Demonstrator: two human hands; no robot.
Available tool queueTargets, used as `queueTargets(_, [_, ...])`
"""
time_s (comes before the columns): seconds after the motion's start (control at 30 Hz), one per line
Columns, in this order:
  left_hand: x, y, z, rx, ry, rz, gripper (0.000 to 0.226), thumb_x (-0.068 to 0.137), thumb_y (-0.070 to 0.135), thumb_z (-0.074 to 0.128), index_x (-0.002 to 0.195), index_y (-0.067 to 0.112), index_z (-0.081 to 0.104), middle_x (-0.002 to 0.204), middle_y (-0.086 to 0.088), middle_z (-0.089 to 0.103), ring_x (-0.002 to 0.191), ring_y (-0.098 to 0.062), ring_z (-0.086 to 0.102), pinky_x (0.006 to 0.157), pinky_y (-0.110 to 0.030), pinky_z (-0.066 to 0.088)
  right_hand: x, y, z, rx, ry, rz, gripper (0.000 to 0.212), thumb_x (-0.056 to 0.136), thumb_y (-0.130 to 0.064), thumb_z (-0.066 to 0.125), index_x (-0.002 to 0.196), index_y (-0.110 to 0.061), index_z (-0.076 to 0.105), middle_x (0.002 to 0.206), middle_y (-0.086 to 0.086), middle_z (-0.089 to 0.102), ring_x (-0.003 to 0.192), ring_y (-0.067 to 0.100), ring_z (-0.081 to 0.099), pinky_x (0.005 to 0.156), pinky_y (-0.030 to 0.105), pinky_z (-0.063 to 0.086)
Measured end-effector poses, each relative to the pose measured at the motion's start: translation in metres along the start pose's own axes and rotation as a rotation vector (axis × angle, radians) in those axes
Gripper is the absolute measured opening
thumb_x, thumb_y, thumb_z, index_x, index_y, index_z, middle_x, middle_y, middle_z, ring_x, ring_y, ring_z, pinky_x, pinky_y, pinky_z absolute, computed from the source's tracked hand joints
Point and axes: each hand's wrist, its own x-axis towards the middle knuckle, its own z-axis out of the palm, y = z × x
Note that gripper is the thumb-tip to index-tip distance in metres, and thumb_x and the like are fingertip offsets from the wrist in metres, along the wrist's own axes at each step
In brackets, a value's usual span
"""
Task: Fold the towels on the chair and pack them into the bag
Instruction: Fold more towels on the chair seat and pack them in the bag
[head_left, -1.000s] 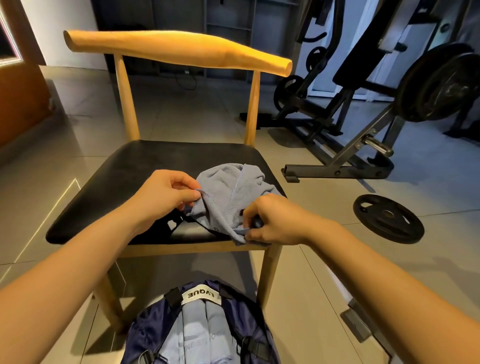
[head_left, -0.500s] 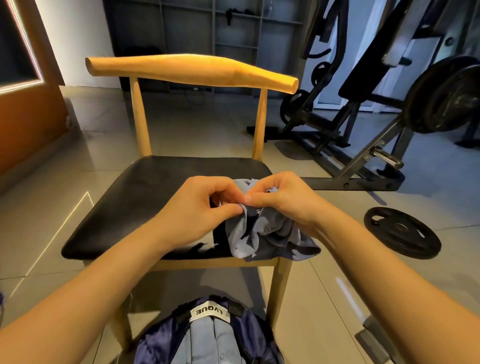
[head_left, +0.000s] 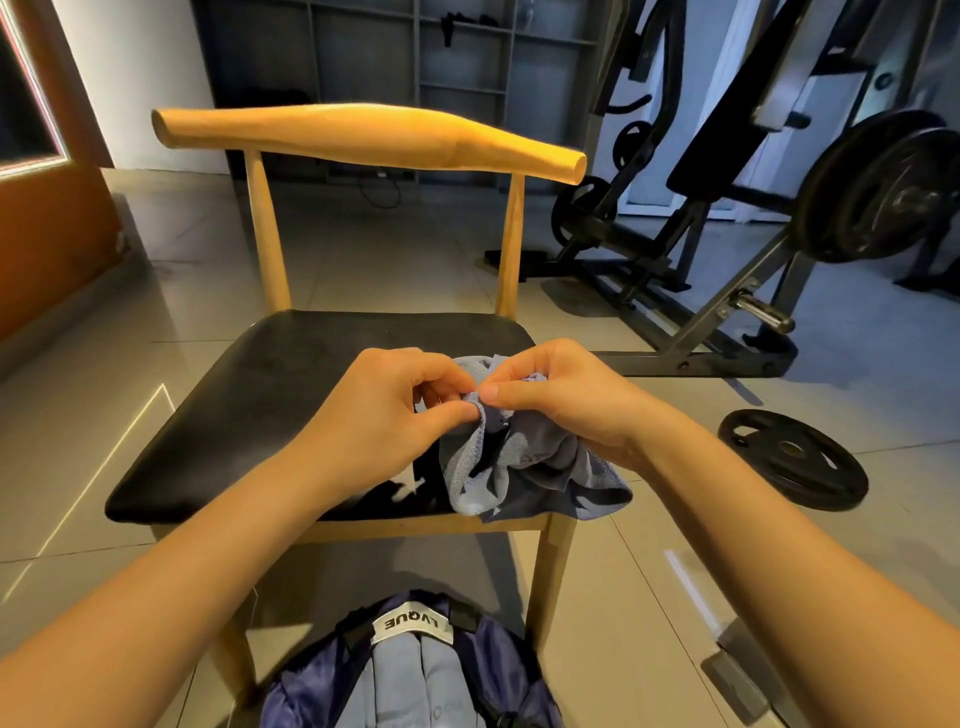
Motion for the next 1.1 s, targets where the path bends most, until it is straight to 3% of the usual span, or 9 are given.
queueTargets(0.1, [0.000,0.001,0.001,0.021,0.003,0.002,0.010,0.087,0.029,0.079,0.096,0.030,0.079,0.083,0.014,0.070,0.077,-0.009,0.065,0.070,-0.037,0.058,0.000,0.002,-0.001,-0.029,0.022,-0.004,0.017,0.093,-0.020,0.071,0.093,-0.006,0.080,0.104,0.030,0.070,0.101,0.048,0.065,0.101,0.063,0.048])
queueTargets(0.23, [-0.001,0.003,-0.001,0.030,-0.026,0.021,0.011,0.087,0.029,0.078,0.097,0.033,0.078,0.083,0.020,0.068,0.083,-0.008,0.064,0.070,-0.031,0.058,-0.001,0.000,0.000,-0.067,0.031,-0.014,0.015,0.095,-0.016,0.070,0.091,-0.003,0.079,0.093,0.013,0.077,0.089,0.024,0.071,0.090,0.038,0.060])
queueTargets(0.4, [0.000,0.002,-0.003,0.002,-0.102,0.015,0.007,0.089,0.026,0.077,0.092,0.032,0.076,0.080,0.017,0.070,0.081,-0.014,0.063,0.069,-0.029,0.053,-0.004,-0.003,0.003,-0.104,0.002,-0.030,0.013,0.093,-0.022,0.073,0.084,-0.014,0.079,0.087,0.003,0.077,0.085,0.011,0.070,0.079,0.021,0.054])
queueTargets(0.5, [0.002,0.001,-0.009,0.024,-0.079,0.013,0.004,0.090,0.023,0.074,0.088,0.026,0.073,0.077,0.012,0.068,0.076,-0.016,0.062,0.066,-0.029,0.052,-0.002,-0.007,-0.004,-0.079,0.072,-0.049,0.019,0.091,-0.028,0.073,0.085,-0.012,0.079,0.090,0.007,0.074,0.088,0.018,0.068,0.079,0.024,0.053])
queueTargets(0.57, [0.006,-0.009,-0.020,0.024,0.012,-0.035,0.005,0.091,0.020,0.074,0.087,0.022,0.072,0.077,0.007,0.067,0.072,-0.014,0.061,0.064,-0.025,0.051,-0.002,-0.005,-0.022,0.092,0.171,-0.019,0.025,0.078,-0.031,0.068,0.086,-0.009,0.076,0.085,0.007,0.068,0.083,0.021,0.064,0.074,0.027,0.050])
queueTargets(0.7, [0.012,-0.040,-0.043,-0.223,0.177,-0.281,0.006,0.093,0.010,0.071,0.089,0.005,0.070,0.074,0.004,0.068,0.066,-0.001,0.057,0.063,-0.011,0.044,-0.005,0.014,-0.058,0.348,0.249,0.030,0.039,0.066,-0.024,0.053,0.097,-0.009,0.071,0.083,0.011,0.061,0.079,0.022,0.058,0.074,0.034,0.046])
queueTargets(0.83, [0.005,-0.073,-0.042,-0.420,0.225,-0.506,0.009,0.094,0.010,0.069,0.086,0.013,0.072,0.065,0.007,0.063,0.057,0.001,0.049,0.063,-0.022,0.037,-0.003,0.035,-0.064,0.304,0.338,0.043,0.044,0.062,-0.014,0.046,0.098,-0.004,0.070,0.094,0.014,0.065,0.088,0.025,0.059,0.077,0.034,0.049])
queueTargets(0.97, [0.003,-0.083,-0.043,-0.418,0.310,-0.550,0.009,0.093,0.012,0.072,0.088,0.019,0.075,0.072,0.008,0.069,0.064,0.002,0.055,0.068,-0.022,0.039,-0.002,0.046,-0.072,0.137,0.360,0.049,0.031,0.082,0.007,0.044,0.100,0.000,0.069,0.101,0.018,0.065,0.095,0.032,0.060,0.079,0.037,0.051])
queueTargets(1.1, [0.003,-0.084,-0.044,-0.392,0.360,-0.528,0.008,0.094,0.016,0.072,0.098,0.020,0.076,0.088,0.005,0.074,0.078,0.001,0.061,0.075,-0.022,0.042,-0.003,0.059,-0.080,0.002,0.434,0.090,0.019,0.090,0.004,0.066,0.106,-0.005,0.072,0.106,0.018,0.071,0.101,0.032,0.067,0.088,0.043,0.058])
